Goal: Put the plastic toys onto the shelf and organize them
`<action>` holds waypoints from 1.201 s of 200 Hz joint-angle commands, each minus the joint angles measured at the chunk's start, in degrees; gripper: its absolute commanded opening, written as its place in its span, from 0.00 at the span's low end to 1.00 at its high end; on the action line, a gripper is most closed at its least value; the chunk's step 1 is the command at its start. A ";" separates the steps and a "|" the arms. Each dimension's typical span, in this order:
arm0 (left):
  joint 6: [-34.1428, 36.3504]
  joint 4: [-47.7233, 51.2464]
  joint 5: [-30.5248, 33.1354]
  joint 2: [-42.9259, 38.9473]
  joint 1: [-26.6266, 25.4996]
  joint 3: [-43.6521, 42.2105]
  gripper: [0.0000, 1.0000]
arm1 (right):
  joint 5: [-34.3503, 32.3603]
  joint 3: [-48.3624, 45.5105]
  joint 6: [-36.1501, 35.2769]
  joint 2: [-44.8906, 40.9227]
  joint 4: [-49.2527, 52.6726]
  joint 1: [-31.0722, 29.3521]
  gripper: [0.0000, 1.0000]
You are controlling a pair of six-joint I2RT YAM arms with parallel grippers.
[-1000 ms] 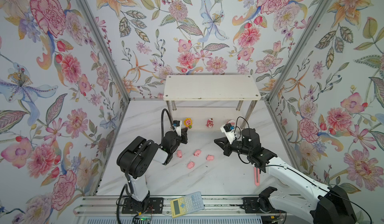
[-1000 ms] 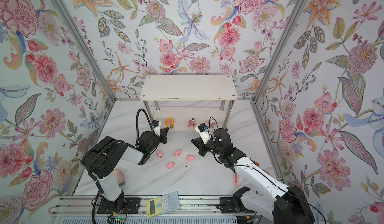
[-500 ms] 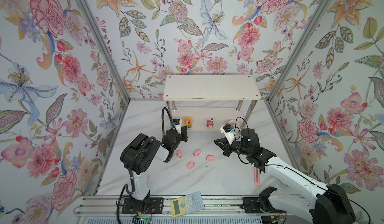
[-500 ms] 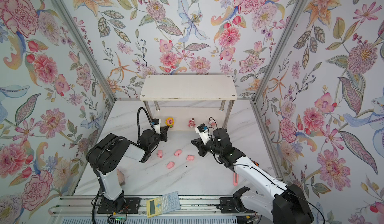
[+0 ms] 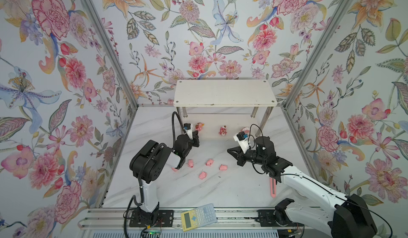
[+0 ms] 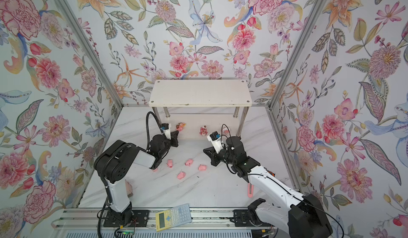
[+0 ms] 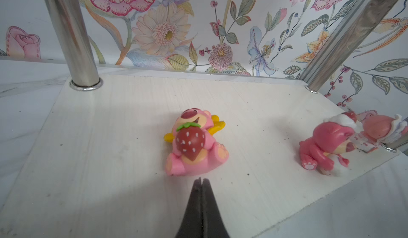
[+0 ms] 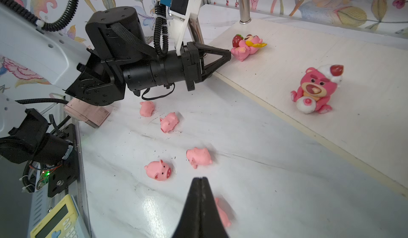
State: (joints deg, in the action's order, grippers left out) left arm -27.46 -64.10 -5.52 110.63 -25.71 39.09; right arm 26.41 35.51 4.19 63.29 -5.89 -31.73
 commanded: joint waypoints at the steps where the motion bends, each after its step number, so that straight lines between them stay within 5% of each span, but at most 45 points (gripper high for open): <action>1: 0.57 -0.09 -0.16 0.40 0.69 0.55 0.00 | 0.57 -0.88 0.78 0.43 -1.93 0.33 0.00; 35: 2.85 4.49 -0.37 -3.41 -0.32 0.90 0.02 | 1.09 -0.87 1.17 0.59 -2.15 0.32 0.00; 96: 10.39 14.48 7.21 -9.27 -4.85 2.77 0.58 | 2.14 -1.17 2.08 0.44 -2.96 0.28 0.00; 146: 12.10 20.30 10.09 -5.40 -5.10 10.78 0.80 | 2.90 -1.76 2.83 -1.16 -3.67 0.12 0.00; 152: 12.48 21.16 10.72 -4.66 -5.05 12.03 0.99 | 2.98 -1.84 2.97 -1.32 -3.77 0.16 0.00; 240: 15.39 31.82 19.03 4.65 -4.49 26.19 0.99 | 4.88 -2.28 4.25 -0.72 -5.45 -0.14 0.00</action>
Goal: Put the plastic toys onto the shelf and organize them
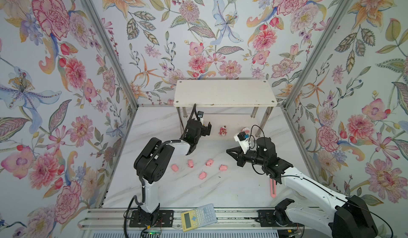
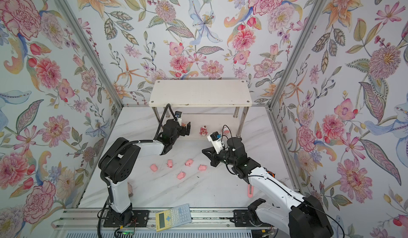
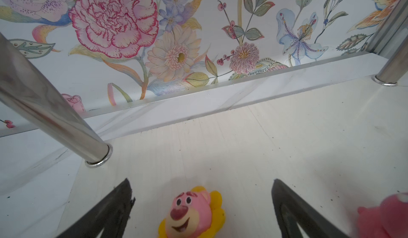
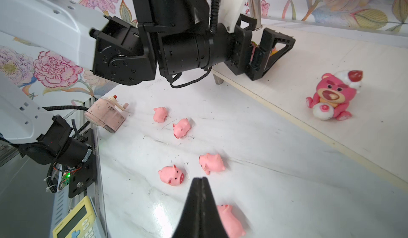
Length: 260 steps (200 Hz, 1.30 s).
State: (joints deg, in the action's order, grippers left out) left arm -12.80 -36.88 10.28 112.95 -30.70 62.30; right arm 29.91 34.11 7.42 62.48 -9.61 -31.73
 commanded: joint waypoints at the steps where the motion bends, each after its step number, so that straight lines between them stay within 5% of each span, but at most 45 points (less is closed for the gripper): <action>1: 0.69 4.75 3.28 2.39 0.52 2.99 0.99 | 1.42 -0.89 1.02 0.09 -1.73 -0.16 0.00; 80: -4.40 7.58 0.66 3.58 1.61 3.03 0.96 | 2.00 -0.80 1.54 1.07 -2.43 -0.27 0.00; 98: -6.19 7.18 -1.80 3.44 1.73 2.03 0.89 | 1.99 -0.75 1.54 1.01 -2.43 -0.29 0.00; 160: -11.22 -2.58 -7.40 0.73 1.73 -5.97 0.43 | 1.60 -0.62 1.42 0.87 -2.00 -0.66 0.00; 260: -10.25 -23.47 -11.24 -14.89 -1.18 -25.26 0.29 | 3.19 1.31 2.20 0.82 0.03 -1.77 0.00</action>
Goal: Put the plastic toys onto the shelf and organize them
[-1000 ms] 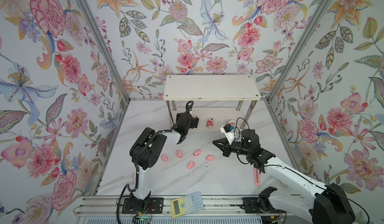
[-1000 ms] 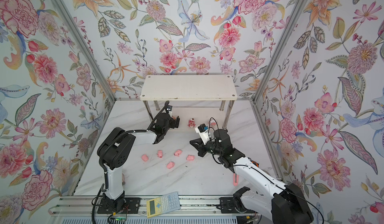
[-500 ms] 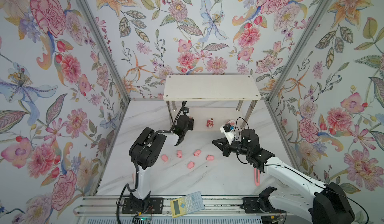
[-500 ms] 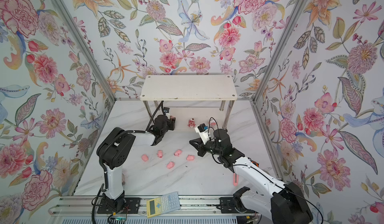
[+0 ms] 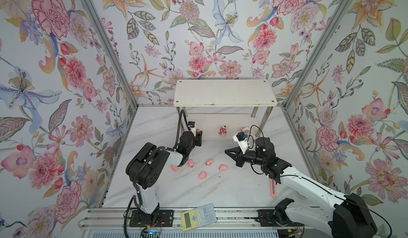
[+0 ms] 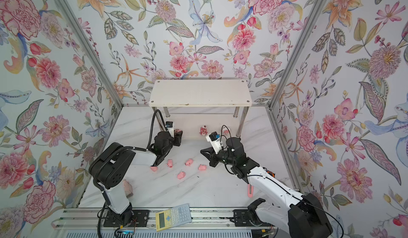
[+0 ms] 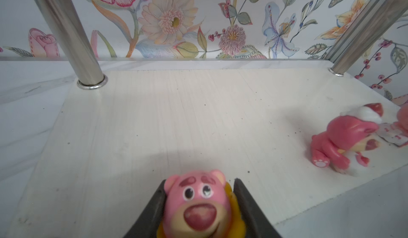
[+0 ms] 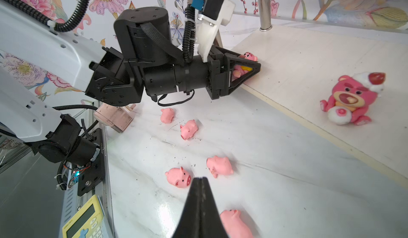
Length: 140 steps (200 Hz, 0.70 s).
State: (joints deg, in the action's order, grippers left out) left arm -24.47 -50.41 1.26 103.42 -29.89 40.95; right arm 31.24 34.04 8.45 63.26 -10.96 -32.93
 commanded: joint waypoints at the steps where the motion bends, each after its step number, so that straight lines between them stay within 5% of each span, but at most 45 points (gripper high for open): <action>1: 1.52 -10.26 -2.22 -5.57 -2.09 -4.14 0.29 | 1.92 1.46 1.24 0.02 1.43 -0.56 0.00; 36: 7.34 -20.79 -1.23 -12.22 -7.31 -13.42 0.27 | 5.36 5.11 5.19 -0.54 5.83 -0.81 0.10; 102: 15.15 -26.81 0.53 -24.31 -18.35 -23.76 0.29 | 11.54 16.50 10.19 1.49 14.80 -3.53 0.70; 140: 17.30 -23.57 -1.66 -30.98 -21.63 -26.14 0.29 | 8.14 22.05 8.05 5.79 19.98 -9.68 0.81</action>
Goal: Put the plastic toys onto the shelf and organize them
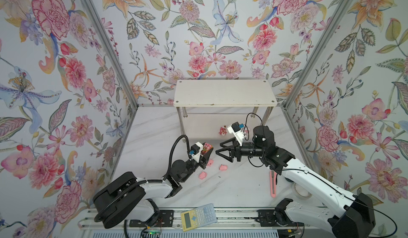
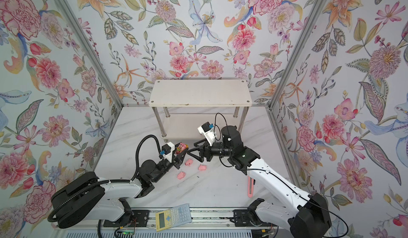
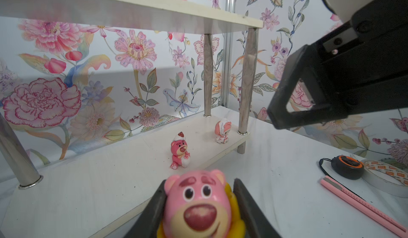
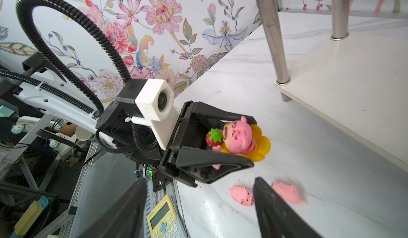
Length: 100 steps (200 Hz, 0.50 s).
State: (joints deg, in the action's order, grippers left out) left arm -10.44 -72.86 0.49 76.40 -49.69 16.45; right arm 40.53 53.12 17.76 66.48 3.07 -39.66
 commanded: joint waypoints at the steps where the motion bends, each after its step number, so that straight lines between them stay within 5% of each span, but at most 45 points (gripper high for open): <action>1: 3.29 -0.96 -1.00 -4.15 -1.91 -1.71 0.29 | -1.28 3.05 -1.42 2.68 6.14 -3.13 0.81; 40: 5.31 5.82 -1.99 -12.43 -4.37 -3.14 0.30 | -3.10 6.68 -2.99 7.57 9.13 -5.07 0.84; 100: 5.94 10.89 -2.01 -22.02 -5.15 -7.75 0.31 | -0.28 13.89 -4.12 15.10 12.60 -8.65 0.67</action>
State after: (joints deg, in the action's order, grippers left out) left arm -5.74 -61.95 -0.30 57.01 -54.08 10.76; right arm 38.76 63.55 14.76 78.94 11.81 -46.44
